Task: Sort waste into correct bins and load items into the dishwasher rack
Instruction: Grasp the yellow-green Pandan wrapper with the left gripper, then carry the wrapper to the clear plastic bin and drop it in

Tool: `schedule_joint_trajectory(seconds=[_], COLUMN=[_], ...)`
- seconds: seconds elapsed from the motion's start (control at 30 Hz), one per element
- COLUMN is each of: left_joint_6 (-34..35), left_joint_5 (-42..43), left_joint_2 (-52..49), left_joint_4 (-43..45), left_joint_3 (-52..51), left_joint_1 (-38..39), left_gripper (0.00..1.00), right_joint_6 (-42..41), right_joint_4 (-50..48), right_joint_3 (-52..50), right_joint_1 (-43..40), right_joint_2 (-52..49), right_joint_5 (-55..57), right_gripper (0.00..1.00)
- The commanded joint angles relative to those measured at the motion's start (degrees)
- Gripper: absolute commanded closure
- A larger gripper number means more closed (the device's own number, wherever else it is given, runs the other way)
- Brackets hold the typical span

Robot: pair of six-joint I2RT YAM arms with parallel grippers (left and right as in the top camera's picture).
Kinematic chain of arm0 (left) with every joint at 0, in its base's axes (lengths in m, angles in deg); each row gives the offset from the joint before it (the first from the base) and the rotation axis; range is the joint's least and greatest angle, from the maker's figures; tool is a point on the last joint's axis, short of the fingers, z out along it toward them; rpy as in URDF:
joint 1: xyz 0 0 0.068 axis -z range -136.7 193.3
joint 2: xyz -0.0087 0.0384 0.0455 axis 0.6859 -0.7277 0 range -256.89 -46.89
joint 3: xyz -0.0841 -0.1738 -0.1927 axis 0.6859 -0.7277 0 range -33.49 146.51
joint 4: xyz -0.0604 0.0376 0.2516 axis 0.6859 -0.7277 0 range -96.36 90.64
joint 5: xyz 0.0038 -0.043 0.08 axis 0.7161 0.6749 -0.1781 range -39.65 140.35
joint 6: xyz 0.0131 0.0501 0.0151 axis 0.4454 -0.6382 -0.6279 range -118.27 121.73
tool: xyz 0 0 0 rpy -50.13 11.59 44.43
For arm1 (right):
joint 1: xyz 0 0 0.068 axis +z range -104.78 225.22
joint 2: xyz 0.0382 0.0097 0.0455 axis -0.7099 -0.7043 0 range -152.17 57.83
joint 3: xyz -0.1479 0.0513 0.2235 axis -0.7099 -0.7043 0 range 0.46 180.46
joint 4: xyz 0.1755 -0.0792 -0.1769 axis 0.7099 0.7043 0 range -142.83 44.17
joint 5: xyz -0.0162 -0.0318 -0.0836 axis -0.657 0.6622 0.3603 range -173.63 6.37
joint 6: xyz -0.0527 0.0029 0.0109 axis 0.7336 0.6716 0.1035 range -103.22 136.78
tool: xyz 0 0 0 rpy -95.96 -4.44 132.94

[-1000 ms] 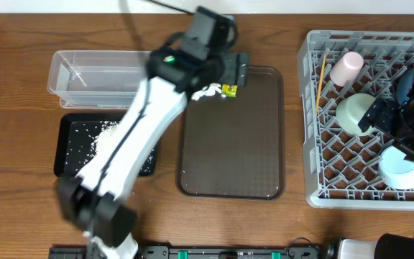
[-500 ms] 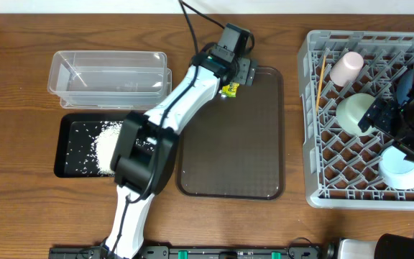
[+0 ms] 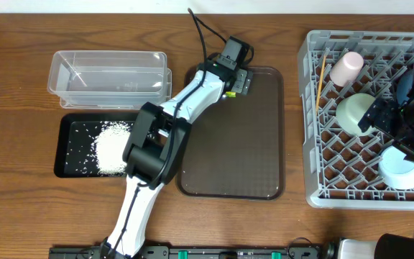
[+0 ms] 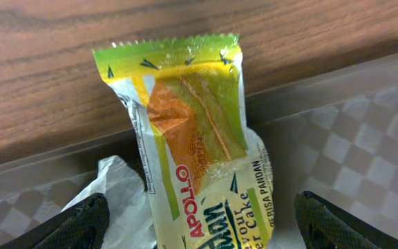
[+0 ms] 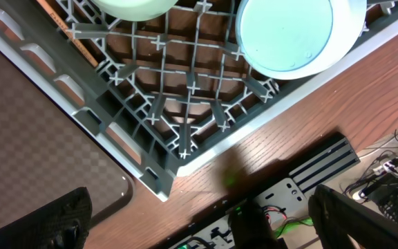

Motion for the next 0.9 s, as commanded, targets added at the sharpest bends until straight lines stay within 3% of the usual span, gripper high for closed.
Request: schedule_joint_trajectory(seconds=[0.0,0.43,0.7,0.87], left_joint_6=[-0.85,-0.87,-0.85,-0.85], left_joint_5=[-0.90,-0.94,-0.92,-0.90], left_joint_2=[-0.79,-0.76,-0.76,-0.76], left_joint_4=[0.17,1.01,-0.26,-0.76], left_joint_3=[0.94,0.94,0.94,0.94], left_joint_1=[0.68,1.75,1.75,1.77], left_gripper=[0.12,0.20,0.47,0.73], right_joint_6=[-1.05,-1.05,-1.05,-1.05], right_joint_4=[-0.11,-0.11,-0.11,-0.11], right_joint_3=[-0.04,-0.04,-0.04,-0.04], right_joint_1=[-0.42,-0.42,-0.42,-0.42], right_joint_2=[0.55,0.55,0.55,0.55], right_joint_5=[-0.04,-0.04,-0.04,-0.04], right_gripper=[0.01,0.01,0.01,0.01])
